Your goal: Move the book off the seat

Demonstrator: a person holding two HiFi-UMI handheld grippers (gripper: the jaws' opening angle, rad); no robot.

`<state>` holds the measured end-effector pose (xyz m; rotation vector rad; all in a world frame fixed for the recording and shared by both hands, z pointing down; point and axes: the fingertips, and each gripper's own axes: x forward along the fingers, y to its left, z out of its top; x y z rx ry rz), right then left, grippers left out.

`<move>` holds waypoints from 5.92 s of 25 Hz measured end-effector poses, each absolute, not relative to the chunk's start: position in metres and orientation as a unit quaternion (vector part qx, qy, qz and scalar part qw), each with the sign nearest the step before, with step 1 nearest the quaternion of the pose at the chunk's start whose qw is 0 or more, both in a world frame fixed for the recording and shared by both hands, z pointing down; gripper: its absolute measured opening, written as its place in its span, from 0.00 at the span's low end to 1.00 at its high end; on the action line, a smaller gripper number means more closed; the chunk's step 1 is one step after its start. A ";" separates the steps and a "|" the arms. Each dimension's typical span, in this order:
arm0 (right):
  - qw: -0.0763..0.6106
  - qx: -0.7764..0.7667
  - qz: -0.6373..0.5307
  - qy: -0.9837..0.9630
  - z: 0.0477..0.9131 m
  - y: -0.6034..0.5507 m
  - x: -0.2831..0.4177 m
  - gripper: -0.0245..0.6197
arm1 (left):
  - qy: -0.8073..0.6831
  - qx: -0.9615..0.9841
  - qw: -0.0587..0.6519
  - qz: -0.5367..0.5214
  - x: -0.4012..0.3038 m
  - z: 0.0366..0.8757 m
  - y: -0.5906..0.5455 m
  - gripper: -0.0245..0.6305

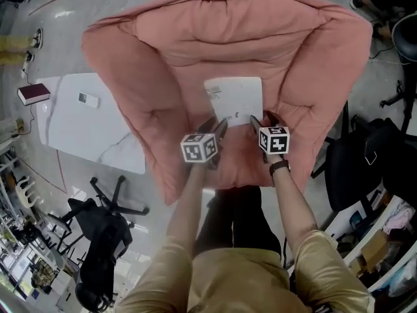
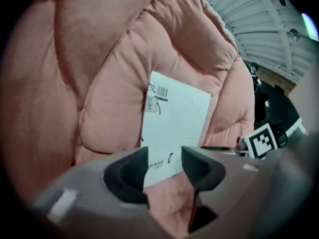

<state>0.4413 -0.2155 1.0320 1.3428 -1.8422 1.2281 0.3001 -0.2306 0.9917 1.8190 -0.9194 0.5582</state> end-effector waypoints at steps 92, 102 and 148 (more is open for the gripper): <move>0.003 0.547 0.065 -0.835 0.378 -0.063 0.374 0.11 | -0.393 0.912 0.106 -0.045 0.246 0.342 -0.077 0.10; -0.018 0.553 0.033 -0.833 0.344 -0.043 0.379 0.11 | -0.389 0.916 0.078 -0.066 0.250 0.309 -0.055 0.10; -0.017 0.301 0.054 -0.952 0.335 -0.115 0.288 0.11 | -0.620 0.780 0.052 -0.065 0.173 0.296 -0.056 0.10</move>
